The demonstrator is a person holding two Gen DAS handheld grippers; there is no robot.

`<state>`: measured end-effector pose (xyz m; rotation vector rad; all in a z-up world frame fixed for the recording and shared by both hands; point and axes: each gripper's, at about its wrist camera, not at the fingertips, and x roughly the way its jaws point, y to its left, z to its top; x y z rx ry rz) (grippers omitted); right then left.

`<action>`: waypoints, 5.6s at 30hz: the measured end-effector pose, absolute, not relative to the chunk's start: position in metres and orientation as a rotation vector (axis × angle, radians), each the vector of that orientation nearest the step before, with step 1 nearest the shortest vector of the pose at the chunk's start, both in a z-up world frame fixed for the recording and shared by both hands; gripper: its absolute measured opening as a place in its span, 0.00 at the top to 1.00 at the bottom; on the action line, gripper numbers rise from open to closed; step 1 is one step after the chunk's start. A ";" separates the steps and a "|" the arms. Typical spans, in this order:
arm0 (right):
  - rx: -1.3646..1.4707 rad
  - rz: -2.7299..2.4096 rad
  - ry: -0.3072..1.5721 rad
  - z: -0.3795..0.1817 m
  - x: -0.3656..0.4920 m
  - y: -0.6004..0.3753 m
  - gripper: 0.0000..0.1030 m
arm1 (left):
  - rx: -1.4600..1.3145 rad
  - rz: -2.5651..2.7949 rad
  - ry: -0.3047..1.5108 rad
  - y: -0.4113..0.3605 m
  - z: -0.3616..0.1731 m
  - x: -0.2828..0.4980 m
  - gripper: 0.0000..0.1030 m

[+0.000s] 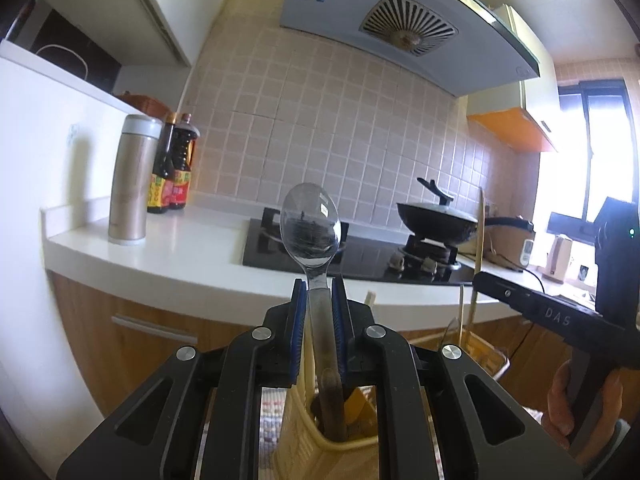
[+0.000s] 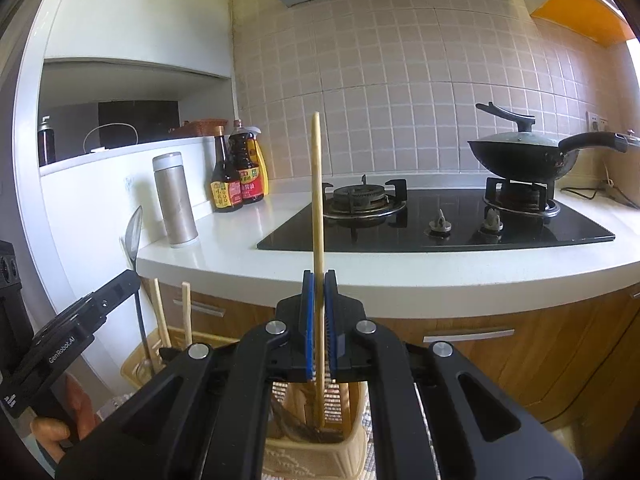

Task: Organize utensils
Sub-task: 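Carry the chopstick and spoon over the yellow basket and open both tools, then move both open tools back over the last chopstick and spoon, then grasp the last wooden chopstick with the right tool while the left tool grasps the clear spoon, then carry the chopstick and spoon into the yellow basket and open both tools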

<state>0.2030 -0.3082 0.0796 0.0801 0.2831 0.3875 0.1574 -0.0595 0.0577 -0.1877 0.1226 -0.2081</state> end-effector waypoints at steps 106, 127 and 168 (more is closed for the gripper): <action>-0.089 0.381 1.294 -0.060 0.080 -0.256 0.96 | 0.221 -0.407 1.087 -0.126 -0.067 0.057 0.90; 0.103 0.595 0.643 0.158 0.101 -0.283 0.97 | -0.068 -0.364 0.401 -0.079 0.136 0.068 0.90; -0.055 0.346 0.628 0.154 0.212 -0.305 0.97 | -0.222 -0.312 0.173 -0.070 0.074 0.184 0.89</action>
